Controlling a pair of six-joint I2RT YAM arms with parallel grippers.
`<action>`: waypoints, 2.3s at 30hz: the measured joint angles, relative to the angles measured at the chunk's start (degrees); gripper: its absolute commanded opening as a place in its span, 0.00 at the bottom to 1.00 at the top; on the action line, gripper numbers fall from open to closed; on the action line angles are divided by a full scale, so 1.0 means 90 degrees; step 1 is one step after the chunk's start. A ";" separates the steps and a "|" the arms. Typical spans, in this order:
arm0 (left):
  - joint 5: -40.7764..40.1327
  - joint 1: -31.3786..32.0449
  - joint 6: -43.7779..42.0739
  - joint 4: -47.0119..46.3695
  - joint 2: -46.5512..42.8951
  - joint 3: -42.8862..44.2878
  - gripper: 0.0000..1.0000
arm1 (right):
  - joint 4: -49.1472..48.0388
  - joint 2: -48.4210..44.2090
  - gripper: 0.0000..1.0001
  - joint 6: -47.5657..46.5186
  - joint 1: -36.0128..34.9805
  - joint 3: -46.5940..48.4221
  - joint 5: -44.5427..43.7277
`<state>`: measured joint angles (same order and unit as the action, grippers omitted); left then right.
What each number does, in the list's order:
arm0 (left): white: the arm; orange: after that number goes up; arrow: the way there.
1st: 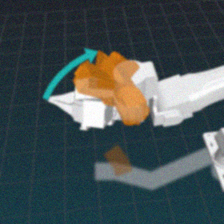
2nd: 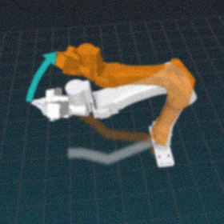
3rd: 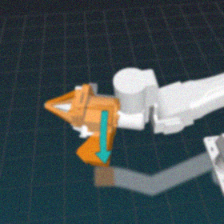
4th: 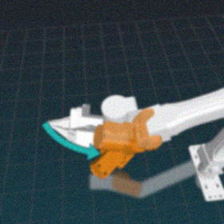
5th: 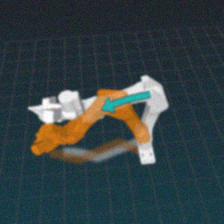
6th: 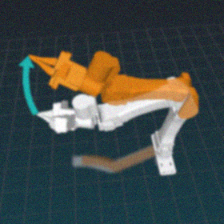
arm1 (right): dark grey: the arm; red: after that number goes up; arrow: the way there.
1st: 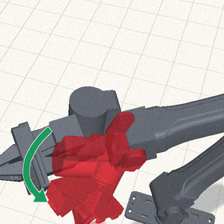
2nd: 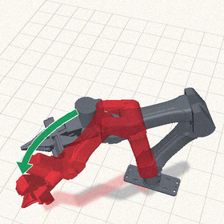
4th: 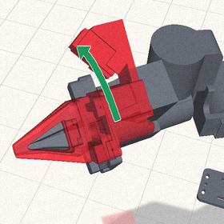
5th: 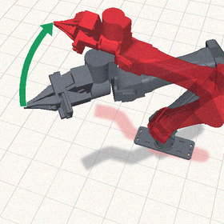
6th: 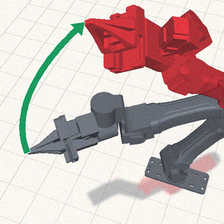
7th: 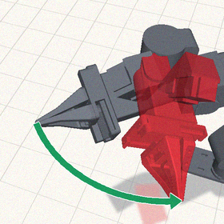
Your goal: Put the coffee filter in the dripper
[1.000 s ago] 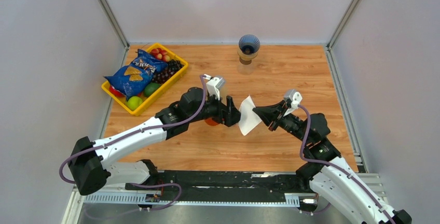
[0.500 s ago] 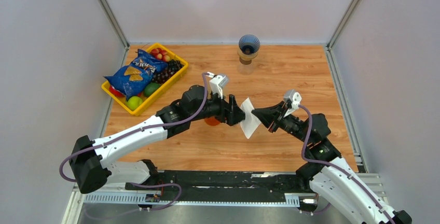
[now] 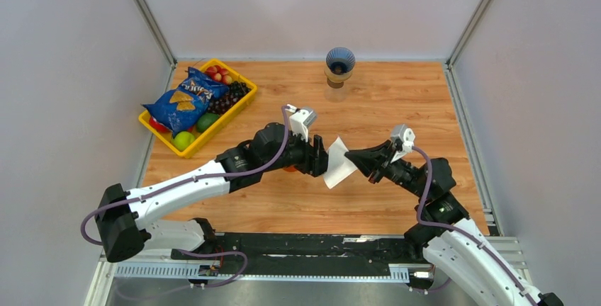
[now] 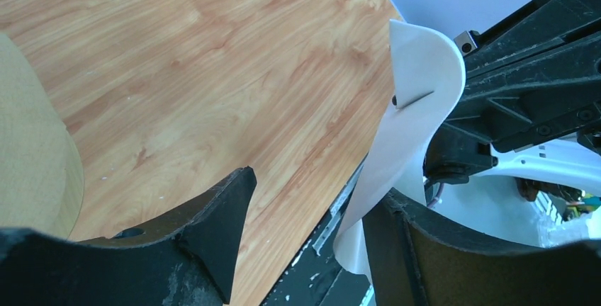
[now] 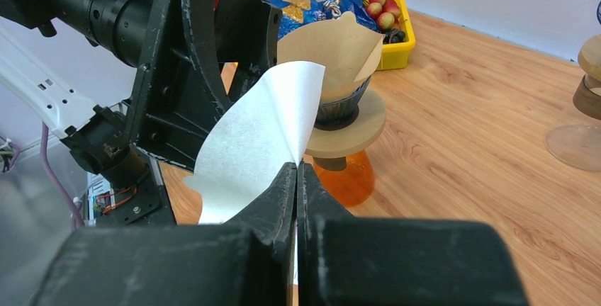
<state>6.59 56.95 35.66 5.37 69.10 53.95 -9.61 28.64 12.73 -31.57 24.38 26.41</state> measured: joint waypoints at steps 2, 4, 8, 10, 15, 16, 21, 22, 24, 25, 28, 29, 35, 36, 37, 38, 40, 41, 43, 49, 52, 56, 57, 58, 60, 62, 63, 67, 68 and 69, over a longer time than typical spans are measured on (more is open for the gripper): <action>-0.0083 0.0039 -0.0012 0.0015 0.0000 0.0000 0.64 | 0.0027 -0.0044 0.00 0.0024 0.0000 0.0000 0.0036; -0.0102 0.0058 -0.0022 -0.0002 0.0000 0.0000 0.60 | 0.0032 -0.0075 0.00 0.0044 0.0000 0.0000 0.0066; -0.0046 0.0078 -0.0027 -0.0075 0.0000 0.0000 0.51 | 0.0036 -0.0107 0.00 0.0083 0.0000 0.0000 0.0080; 0.0022 0.0087 -0.0029 -0.0131 0.0000 0.0000 0.46 | 0.0039 -0.0109 0.00 0.0085 0.0000 0.0000 0.0080; 0.0219 0.0092 -0.0104 -0.0226 0.0000 0.0000 0.30 | 0.0148 -0.0112 0.01 0.0087 0.0000 0.0000 0.0073; 0.0262 0.0095 -0.0131 -0.0240 0.0002 0.0000 0.23 | 0.0180 -0.0112 0.01 0.0087 0.0000 0.0002 0.0073; 0.0474 0.0109 -0.0260 -0.0369 0.0002 0.0000 0.02 | 0.0328 -0.0109 0.04 0.0104 0.0000 0.0002 0.0053; 0.0554 0.0114 -0.0296 -0.0423 0.0002 0.0000 0.00 | 0.0352 -0.0109 0.06 0.0107 0.0000 0.0002 0.0034; 0.0704 0.0131 -0.0374 -0.0525 0.0012 0.0000 0.00 | 0.0376 -0.0104 0.14 0.0114 0.0000 0.0002 0.0010; 0.0753 0.0141 -0.0396 -0.0551 0.0017 0.0000 0.00 | 0.0381 -0.0102 0.20 0.0129 0.0000 0.0002 0.0002; 0.0835 0.0170 -0.0481 -0.0624 0.0053 0.0000 0.00 | 0.0398 -0.0066 0.50 0.0206 0.0000 0.0005 -0.0085; 0.0831 0.0180 -0.0500 -0.0631 0.0068 0.0005 0.00 | 0.0408 -0.0053 0.60 0.0262 0.0000 0.0007 -0.0136; -0.0209 0.0260 -0.0595 -0.0325 0.0364 0.0444 0.00 | 0.0814 -0.0022 1.00 0.0529 0.0000 0.0163 -0.0872; -0.0454 0.0270 -0.0602 -0.0257 0.0440 0.0566 0.00 | 0.0942 -0.0022 1.00 0.0576 0.0000 0.0226 -0.1042; -0.0814 0.0291 -0.0619 -0.0095 0.0563 0.0763 0.00 | 0.1122 -0.0034 1.00 0.0631 0.0000 0.0325 -0.1263; -0.1052 0.0296 -0.0634 0.0007 0.0665 0.0913 0.00 | 0.1251 -0.0041 1.00 0.0697 0.0000 0.0401 -0.1455; -0.1506 0.0340 -0.0675 0.0185 0.0896 0.1205 0.00 | 0.1520 -0.0083 1.00 0.0882 0.0000 0.0551 -0.1928; -0.1695 0.0367 -0.0695 0.0260 0.1001 0.1321 0.00 | 0.1603 -0.0104 1.00 0.0967 0.0000 0.0590 -0.2127; -0.2016 0.0432 -0.0731 0.0406 0.1192 0.1503 0.00 | 0.1802 -0.0153 1.00 0.1115 0.0000 0.0680 -0.2511; -0.2892 0.0716 -0.0889 0.0804 0.1637 0.1824 0.00 | 0.2191 -0.0070 1.00 0.1780 0.0000 0.0974 -0.3286; -0.3089 0.0835 -0.1018 0.0886 0.1751 0.1909 0.00 | 0.2251 0.0277 1.00 0.1948 0.0000 0.1222 -0.3332; -0.3198 0.0933 -0.1158 0.1008 0.1865 0.2072 0.00 | 0.2254 0.0826 1.00 0.2030 0.0000 0.1494 -0.3218; -0.3232 0.0959 -0.1180 0.1020 0.1892 0.2115 0.00 | 0.2254 0.0942 1.00 0.2038 0.0000 0.1542 -0.3177; -0.3254 0.0984 -0.1207 0.1032 0.1916 0.2169 0.00 | 0.2256 0.1076 1.00 0.2055 0.0000 0.1593 -0.3099; -0.3276 0.1018 -0.1236 0.1042 0.1928 0.2210 0.00 | 0.2254 0.1246 1.00 0.2062 0.0000 0.1642 -0.2973; -0.3288 0.1037 -0.1246 0.1047 0.1928 0.2217 0.00 | 0.2256 0.1353 1.00 0.2072 0.0000 0.1659 -0.2883; -0.3291 0.1042 -0.1256 0.1059 0.1931 0.2217 0.00 | 0.2259 0.1399 1.00 0.2076 0.0000 0.1661 -0.2849; -0.3288 0.1047 -0.1275 0.1100 0.1933 0.2217 0.00 | 0.2256 0.1528 1.00 0.2076 0.0000 0.1668 -0.2781; -0.3291 0.1049 -0.1285 0.1103 0.1933 0.2217 0.00 | 0.2256 0.1559 1.00 0.2076 0.0000 0.1668 -0.2781; -0.3291 0.1054 -0.1290 0.1107 0.1933 0.2217 0.00 | 0.2256 0.1574 1.00 0.2076 0.0000 0.1668 -0.2781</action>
<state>-23.03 66.43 24.05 15.33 86.50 73.91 10.70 42.81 31.42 -31.57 39.40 1.39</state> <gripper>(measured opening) 0.007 0.996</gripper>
